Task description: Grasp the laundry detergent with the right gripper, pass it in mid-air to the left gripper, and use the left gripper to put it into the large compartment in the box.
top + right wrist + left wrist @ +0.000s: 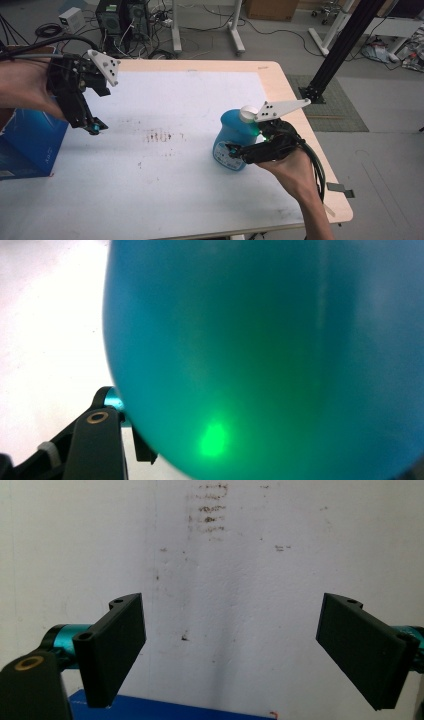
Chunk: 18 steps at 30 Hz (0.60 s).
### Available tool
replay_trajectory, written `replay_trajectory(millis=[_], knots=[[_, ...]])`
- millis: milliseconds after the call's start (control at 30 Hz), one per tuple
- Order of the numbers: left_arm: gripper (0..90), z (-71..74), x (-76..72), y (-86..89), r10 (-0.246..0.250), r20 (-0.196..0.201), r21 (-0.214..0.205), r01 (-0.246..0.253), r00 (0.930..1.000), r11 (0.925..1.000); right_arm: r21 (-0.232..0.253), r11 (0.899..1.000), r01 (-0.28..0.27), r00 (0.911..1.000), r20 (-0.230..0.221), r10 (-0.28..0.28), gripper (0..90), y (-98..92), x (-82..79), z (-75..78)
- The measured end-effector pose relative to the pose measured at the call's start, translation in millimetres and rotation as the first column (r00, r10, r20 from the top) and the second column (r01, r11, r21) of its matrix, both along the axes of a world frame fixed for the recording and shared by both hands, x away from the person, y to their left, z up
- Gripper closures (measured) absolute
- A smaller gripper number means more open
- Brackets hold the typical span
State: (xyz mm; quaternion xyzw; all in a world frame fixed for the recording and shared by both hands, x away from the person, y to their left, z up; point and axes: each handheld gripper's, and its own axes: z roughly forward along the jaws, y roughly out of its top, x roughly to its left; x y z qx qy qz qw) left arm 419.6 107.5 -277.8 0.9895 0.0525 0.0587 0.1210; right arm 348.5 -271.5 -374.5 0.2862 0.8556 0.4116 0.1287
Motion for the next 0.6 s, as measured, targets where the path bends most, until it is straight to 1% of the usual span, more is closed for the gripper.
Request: replay_trajectory(millis=[167,400,500,533,567,600], knots=[[12.5,0.3,0.0,-0.5,-0.004,0.000,0.001,0.004,1.0000,1.0000,0.011,1.000,-0.008,1.0000,-0.004,0.008,34.3,0.2,0.4,-0.1],[12.5,-1.7,-0.9,-2.9,-0.004,-0.003,-0.006,0.004,1.0000,1.0000,0.029,1.000,-0.008,0.9999,0.008,0.008,36.6,0.2,0.9,-0.3],[12.5,-1.5,-0.5,-3.0,-0.006,-0.001,-0.006,0.006,1.0000,1.0000,0.029,0.999,-0.014,0.9999,0.010,0.014,41.3,-0.3,0.9,-0.4],[12.5,-1.2,-0.5,-2.8,-0.007,0.000,-0.005,0.007,1.0000,1.0000,0.029,0.999,-0.014,0.9999,0.010,0.014,41.3,-0.3,0.9,-0.4],[12.5,-1.2,-0.6,-2.6,-0.004,-0.002,-0.009,0.004,1.0000,1.0000,0.022,1.000,-0.010,0.9998,0.018,0.010,43.2,-1.1,0.6,-0.4],[12.5,-0.8,-0.5,-2.5,-0.006,-0.003,-0.003,0.006,1.0000,1.0000,0.022,1.000,-0.013,0.9997,0.020,0.012,43.7,-1.4,0.8,-0.6]])
